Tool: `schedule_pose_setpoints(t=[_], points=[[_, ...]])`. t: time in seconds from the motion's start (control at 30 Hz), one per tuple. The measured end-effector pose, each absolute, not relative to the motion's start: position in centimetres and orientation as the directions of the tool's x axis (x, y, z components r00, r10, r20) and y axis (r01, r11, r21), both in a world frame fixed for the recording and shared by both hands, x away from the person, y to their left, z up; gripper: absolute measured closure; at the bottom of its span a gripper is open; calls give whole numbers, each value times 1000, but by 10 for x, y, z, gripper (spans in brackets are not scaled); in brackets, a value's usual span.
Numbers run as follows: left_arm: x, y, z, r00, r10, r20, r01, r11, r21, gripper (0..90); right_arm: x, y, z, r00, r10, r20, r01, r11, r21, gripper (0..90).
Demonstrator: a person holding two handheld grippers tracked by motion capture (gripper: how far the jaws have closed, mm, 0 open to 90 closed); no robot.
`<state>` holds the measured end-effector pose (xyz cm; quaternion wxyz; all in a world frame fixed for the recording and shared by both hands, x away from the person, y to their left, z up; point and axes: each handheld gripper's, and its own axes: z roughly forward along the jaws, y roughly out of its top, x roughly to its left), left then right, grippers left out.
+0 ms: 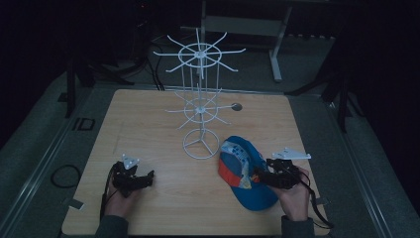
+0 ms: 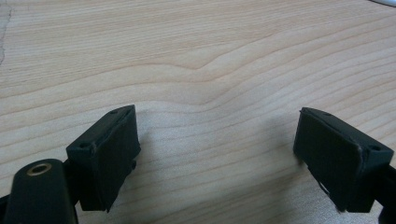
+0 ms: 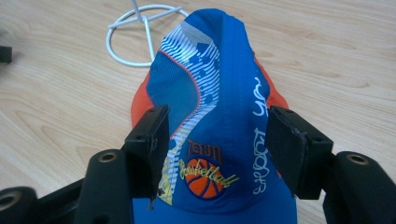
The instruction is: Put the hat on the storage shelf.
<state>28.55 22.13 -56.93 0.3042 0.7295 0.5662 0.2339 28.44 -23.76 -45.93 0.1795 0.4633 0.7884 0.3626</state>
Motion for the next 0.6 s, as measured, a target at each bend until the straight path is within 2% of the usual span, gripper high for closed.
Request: schedule_pose_setpoints(t=[0.3,0.6], points=[[285,221,-569,250,968,-4,683,-174,710,146,290,-237,-468,-508,860,43,636,341,692,391],[285,222,-569,247,969,-4,684,-171,709,146,291,-238,-468,-503,863,39,636,339,693,381]])
